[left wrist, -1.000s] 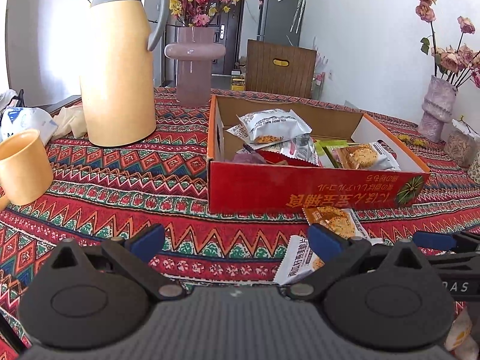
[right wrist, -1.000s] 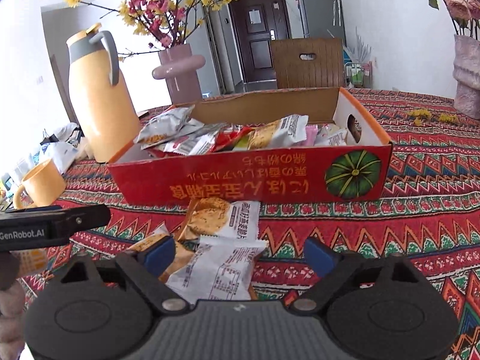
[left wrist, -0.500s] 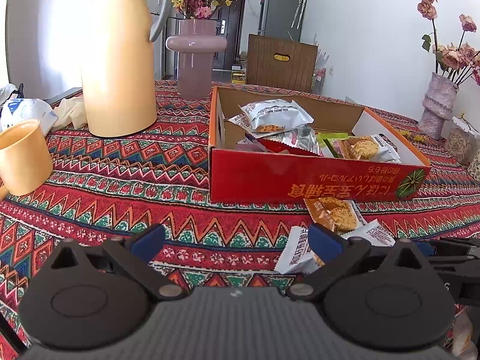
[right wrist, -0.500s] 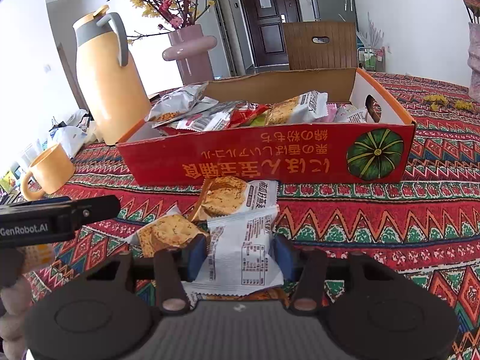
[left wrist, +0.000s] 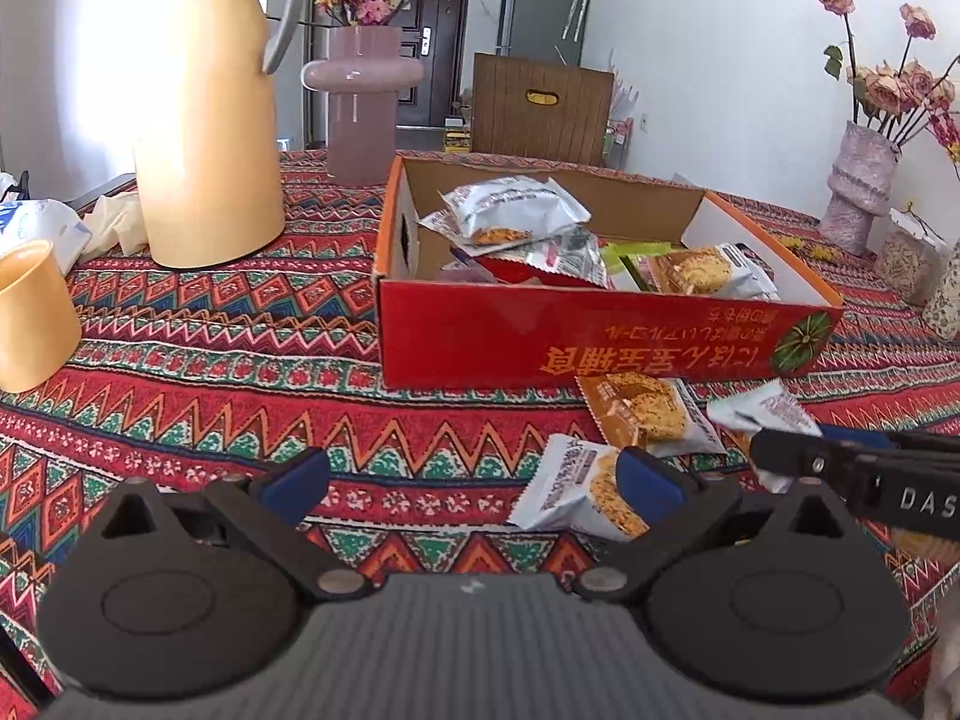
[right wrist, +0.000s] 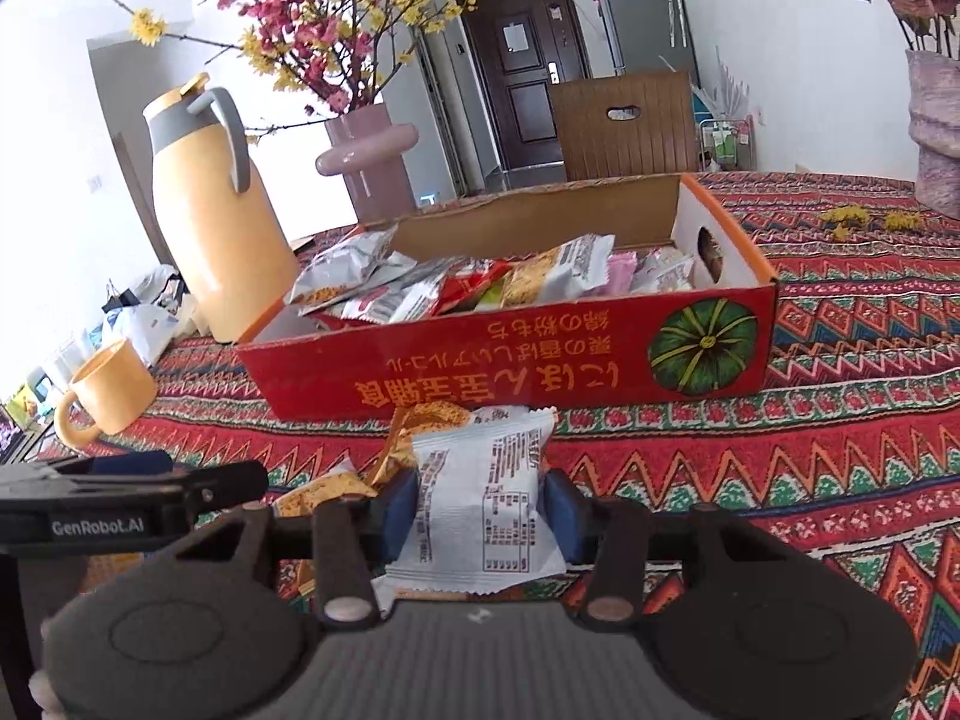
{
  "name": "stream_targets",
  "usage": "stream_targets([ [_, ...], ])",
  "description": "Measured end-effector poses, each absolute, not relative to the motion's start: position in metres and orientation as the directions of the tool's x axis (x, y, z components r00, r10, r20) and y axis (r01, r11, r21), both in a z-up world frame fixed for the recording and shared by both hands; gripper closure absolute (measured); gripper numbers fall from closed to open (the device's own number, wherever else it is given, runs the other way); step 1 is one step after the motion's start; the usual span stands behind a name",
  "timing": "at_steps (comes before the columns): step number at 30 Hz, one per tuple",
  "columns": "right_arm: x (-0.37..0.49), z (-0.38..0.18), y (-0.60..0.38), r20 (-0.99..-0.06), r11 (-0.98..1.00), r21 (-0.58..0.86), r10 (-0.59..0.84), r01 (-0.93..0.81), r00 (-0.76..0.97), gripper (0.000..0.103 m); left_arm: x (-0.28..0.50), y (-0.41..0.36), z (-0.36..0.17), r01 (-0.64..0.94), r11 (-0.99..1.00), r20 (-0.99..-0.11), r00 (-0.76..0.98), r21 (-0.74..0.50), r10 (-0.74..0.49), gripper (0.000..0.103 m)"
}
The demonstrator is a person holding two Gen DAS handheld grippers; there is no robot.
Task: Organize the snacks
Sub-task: 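Grasp a white sachet with the right gripper, then grasp a tan biscuit packet with the left gripper while the right gripper holds the sachet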
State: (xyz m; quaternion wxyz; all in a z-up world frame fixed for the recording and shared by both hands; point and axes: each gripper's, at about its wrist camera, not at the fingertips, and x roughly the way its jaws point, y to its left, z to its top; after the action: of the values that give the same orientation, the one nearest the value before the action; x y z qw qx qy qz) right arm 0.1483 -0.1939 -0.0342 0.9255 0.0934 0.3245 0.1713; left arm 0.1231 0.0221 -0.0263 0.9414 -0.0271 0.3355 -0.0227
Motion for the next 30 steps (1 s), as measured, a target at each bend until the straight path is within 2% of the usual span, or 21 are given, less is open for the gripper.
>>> stream_targets([
  [13, 0.147, -0.038, -0.225, -0.554, 0.937, 0.294, 0.329, -0.190, 0.765, 0.057, 0.129, -0.011, -0.037, 0.113, 0.993, -0.669, 0.736, -0.027, -0.102, 0.000],
  [22, 0.148, -0.042, -0.241, -0.553, 0.939, 0.304, 0.313, -0.162, 0.772, 0.058, 0.142, -0.032, -0.045, 0.149, 0.988, -0.703, 0.706, 0.037, -0.080, 0.000],
  [30, 0.149, -0.046, -0.246, -0.554, 0.935, 0.314, 0.319, -0.162, 0.769, 0.057, 0.157, -0.036, -0.050, 0.143, 0.989, -0.734, 0.676, 0.043, -0.065, 0.000],
])
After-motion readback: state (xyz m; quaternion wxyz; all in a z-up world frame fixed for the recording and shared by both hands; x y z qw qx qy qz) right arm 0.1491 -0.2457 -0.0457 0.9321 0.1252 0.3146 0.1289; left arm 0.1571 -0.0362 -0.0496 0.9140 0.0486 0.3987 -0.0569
